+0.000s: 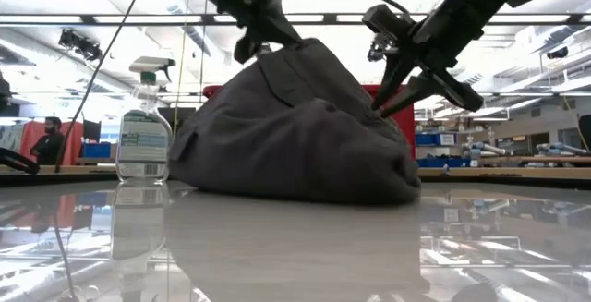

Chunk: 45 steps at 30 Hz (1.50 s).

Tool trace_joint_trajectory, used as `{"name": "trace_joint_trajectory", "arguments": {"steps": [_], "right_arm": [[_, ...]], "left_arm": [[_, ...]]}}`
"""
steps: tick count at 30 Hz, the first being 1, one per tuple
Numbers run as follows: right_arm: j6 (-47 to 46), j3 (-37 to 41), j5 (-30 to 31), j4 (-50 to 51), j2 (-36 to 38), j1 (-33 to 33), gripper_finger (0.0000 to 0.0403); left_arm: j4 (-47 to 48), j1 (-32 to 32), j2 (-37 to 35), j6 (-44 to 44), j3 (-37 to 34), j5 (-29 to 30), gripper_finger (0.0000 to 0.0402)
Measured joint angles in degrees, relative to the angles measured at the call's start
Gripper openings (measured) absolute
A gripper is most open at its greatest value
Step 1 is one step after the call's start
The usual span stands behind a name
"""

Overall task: Fold Laundry from Bin
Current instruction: Fold the gray short on the table

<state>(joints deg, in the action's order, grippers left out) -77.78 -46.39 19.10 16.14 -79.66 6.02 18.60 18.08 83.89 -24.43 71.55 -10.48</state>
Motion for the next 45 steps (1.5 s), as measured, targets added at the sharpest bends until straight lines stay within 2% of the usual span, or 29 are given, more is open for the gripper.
{"name": "trace_joint_trajectory", "arguments": {"steps": [7,14,20,27,33,36,41,45], "right_arm": [[2.36,-0.03,-0.98,-0.92,2.69,2.54,0.0077],[-5.03,-0.04,-1.2,9.73,2.95,7.16,0.0077],[-9.28,-0.04,-0.07,4.48,2.95,11.09,0.0081],[-11.1,-0.04,5.24,2.74,2.93,14.21,0.014],[-12.23,-0.04,8.74,6.99,2.9,14.02,0.0205],[-9.87,-0.04,8.35,7.06,2.9,11.76,0.022],[2.54,-0.04,1.62,2.53,2.9,7.27,0.0224],[11.37,-0.04,-3.7,3.18,2.9,4.35,0.0224]], "left_arm": [[1.46,-0.3,-4.35,0.03,-0.02,0.58,0.0001],[1.14,-0.36,-9.59,1.11,-0.02,1.6,0.0],[-3.68,-0.36,-12.01,1.46,0.02,1.46,0.0],[-10.82,-0.32,-11.47,3.73,0.02,-0.72,0.0],[-13.22,-0.32,-10.96,3.55,0.02,2.11,0.0],[-16.91,-0.32,-10.96,1.74,0.02,4.28,0.0],[-23.42,-0.61,-10.42,-1.52,0.07,7.09,0.0],[-24.52,-2.76,-9.18,-3.27,0.07,9.77,0.0]]}}
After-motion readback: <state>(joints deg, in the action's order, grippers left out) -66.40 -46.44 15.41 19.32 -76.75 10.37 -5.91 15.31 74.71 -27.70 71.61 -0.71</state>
